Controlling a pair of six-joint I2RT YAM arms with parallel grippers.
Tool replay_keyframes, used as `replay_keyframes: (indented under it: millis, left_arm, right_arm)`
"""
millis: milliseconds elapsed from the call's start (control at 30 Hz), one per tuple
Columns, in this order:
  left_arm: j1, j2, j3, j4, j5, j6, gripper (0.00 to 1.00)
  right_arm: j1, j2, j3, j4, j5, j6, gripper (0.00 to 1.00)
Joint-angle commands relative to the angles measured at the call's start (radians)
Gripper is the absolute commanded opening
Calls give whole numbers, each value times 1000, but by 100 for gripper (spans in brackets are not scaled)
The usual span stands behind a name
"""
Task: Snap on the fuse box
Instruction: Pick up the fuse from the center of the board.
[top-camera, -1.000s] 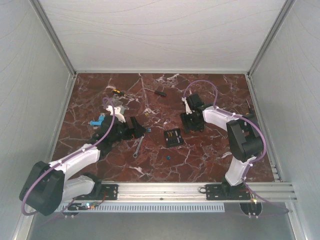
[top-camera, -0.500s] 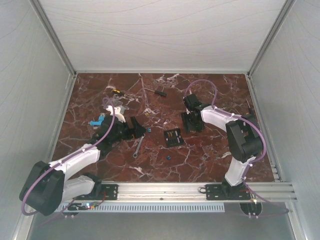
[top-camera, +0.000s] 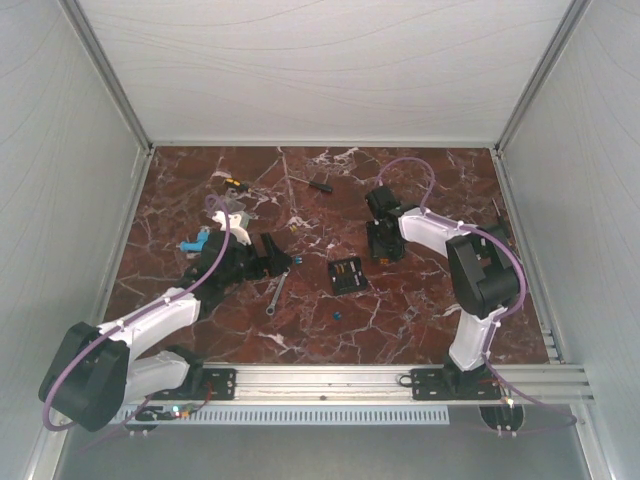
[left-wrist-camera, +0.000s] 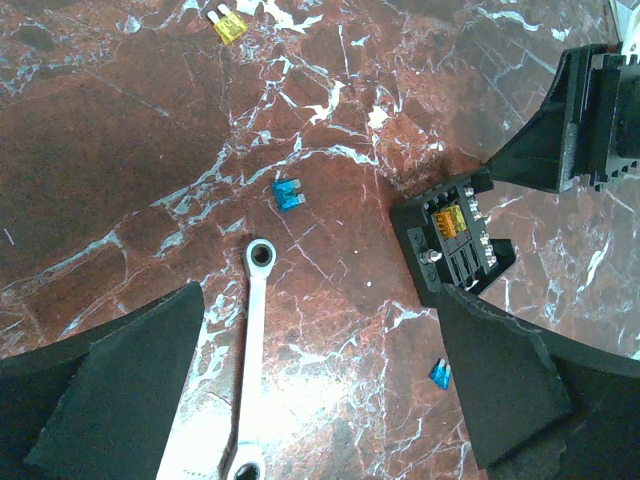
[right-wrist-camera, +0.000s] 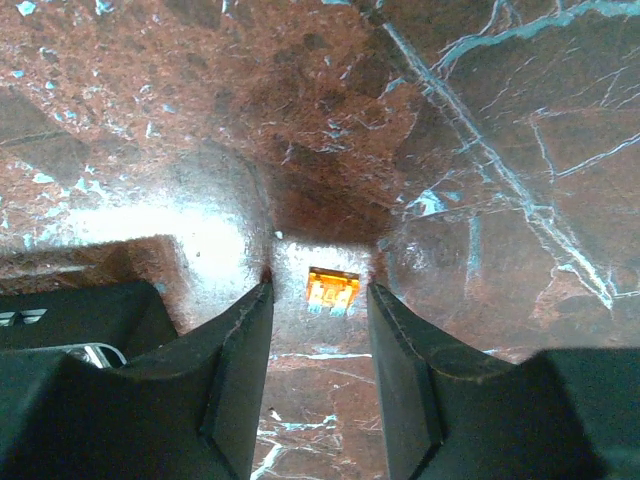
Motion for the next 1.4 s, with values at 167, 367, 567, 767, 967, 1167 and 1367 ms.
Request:
replay_keyframes:
  millis: [167, 367, 567, 767, 967, 1167, 1367]
  left_arm:
    - [-7, -9, 24, 34, 2, 17, 100]
    - [-7, -5, 23, 36, 6, 16, 100]
    - [-7, -3, 21, 43, 12, 14, 100]
    - [-7, 6, 23, 51, 27, 15, 100]
    - [-7, 12, 23, 73, 68, 25, 100]
    - [-7, 9, 7, 150, 138, 22, 100]
    - [-18, -7, -62, 356, 250, -42, 100]
  right_arm:
    - [-21, 21, 9, -6, 11, 24, 38]
    - [-23, 35, 7, -5, 14, 29, 34]
    - [-23, 43, 7, -5, 35, 41, 30]
    - [-22, 47, 9, 5, 45, 49, 27]
    - [-15, 40, 4, 29, 50, 56, 21]
    - [1, -25, -20, 68, 45, 64, 17]
    - [29, -193, -79, 143, 4, 91, 17]
